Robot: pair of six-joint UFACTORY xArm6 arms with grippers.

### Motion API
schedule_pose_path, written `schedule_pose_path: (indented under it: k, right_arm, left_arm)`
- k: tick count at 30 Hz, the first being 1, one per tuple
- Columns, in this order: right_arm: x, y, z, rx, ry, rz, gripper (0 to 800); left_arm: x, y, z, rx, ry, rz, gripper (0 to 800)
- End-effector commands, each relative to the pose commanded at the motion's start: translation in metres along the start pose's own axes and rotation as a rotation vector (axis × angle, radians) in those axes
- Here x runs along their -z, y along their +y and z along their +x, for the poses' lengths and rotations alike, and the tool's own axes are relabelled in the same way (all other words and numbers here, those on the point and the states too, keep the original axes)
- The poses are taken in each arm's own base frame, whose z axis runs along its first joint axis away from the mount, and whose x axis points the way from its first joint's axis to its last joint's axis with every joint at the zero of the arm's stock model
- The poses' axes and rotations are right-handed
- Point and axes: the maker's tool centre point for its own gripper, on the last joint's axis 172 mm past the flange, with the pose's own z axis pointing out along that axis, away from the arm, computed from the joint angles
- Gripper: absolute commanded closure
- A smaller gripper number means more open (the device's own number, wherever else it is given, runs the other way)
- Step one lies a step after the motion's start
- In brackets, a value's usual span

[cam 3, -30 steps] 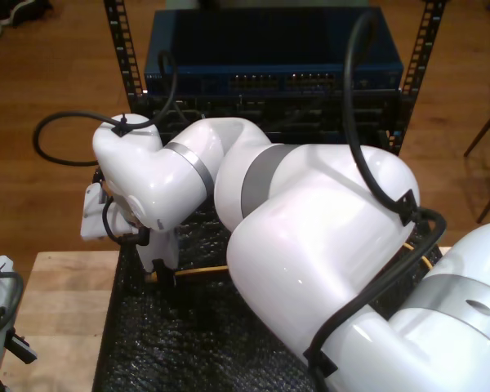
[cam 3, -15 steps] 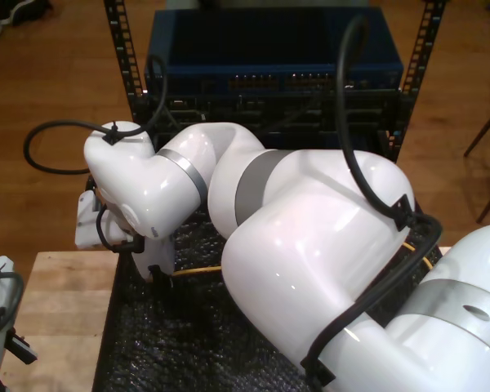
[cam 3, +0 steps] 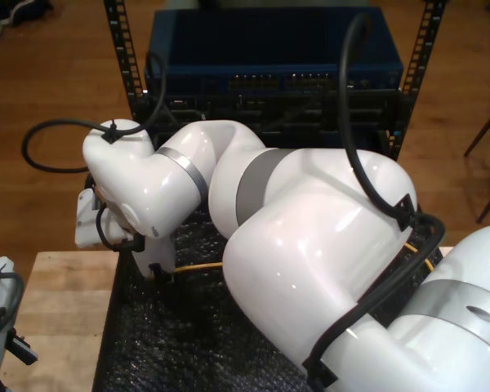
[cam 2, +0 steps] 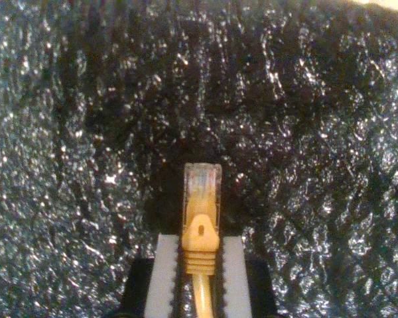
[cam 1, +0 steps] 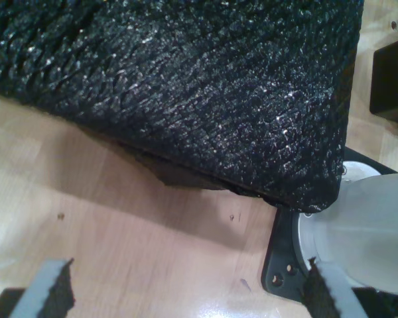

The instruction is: Grab the cable and plug it in

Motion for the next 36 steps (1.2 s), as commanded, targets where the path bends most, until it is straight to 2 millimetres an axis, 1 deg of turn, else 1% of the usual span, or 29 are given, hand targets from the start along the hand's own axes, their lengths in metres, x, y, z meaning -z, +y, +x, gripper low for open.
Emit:
schedule_pose_path:
  k: [2,6,8,11,13,17,21,24,28,30,34,36]
  right_arm:
    - [0.006,0.003,-0.002,0.008,-0.001,-0.014,782]
    - [0.028,0.012,-0.008,-0.007,0.019,-0.038,794]
    - [0.042,0.017,-0.011,-0.019,0.035,-0.053,794]
    - [0.059,0.029,-0.028,-0.044,0.049,-0.067,794]
    - [0.063,0.029,-0.039,-0.043,0.042,-0.057,794]
    - [0.073,0.031,-0.053,-0.030,0.051,-0.044,794]
    - [0.085,0.025,-0.063,-0.031,0.109,0.001,794]
    - [0.097,0.020,-0.071,-0.042,0.186,0.045,794]
    - [0.112,0.012,-0.086,-0.053,0.242,0.086,794]
    - [0.114,0.007,-0.098,-0.053,0.242,0.096,794]
    - [0.123,-0.002,-0.116,-0.074,0.259,0.099,794]
    - [0.130,-0.007,-0.125,-0.069,0.276,0.095,794]
  left_arm:
    - [0.000,0.000,0.000,-0.002,0.000,0.000,0]
    - [-0.001,0.002,0.002,-0.003,0.004,-0.009,0]
    - [-0.002,0.003,0.002,-0.004,0.005,-0.012,0]
    - [-0.003,0.004,0.003,-0.009,0.006,-0.017,0]
    - [-0.004,0.005,0.004,-0.015,0.005,-0.023,0]
    - [-0.004,0.006,0.010,-0.033,0.004,-0.035,0]
    - [-0.010,0.006,0.036,-0.089,0.015,-0.053,0]
    - [-0.008,0.004,0.058,-0.135,0.026,-0.058,0]
    - [0.000,0.002,0.092,-0.205,0.047,-0.056,0]
    - [0.003,-0.001,0.112,-0.246,0.057,-0.046,0]
    - [0.002,-0.003,0.145,-0.319,0.069,-0.044,0]
    - [0.002,-0.007,0.157,-0.336,0.080,-0.055,0]
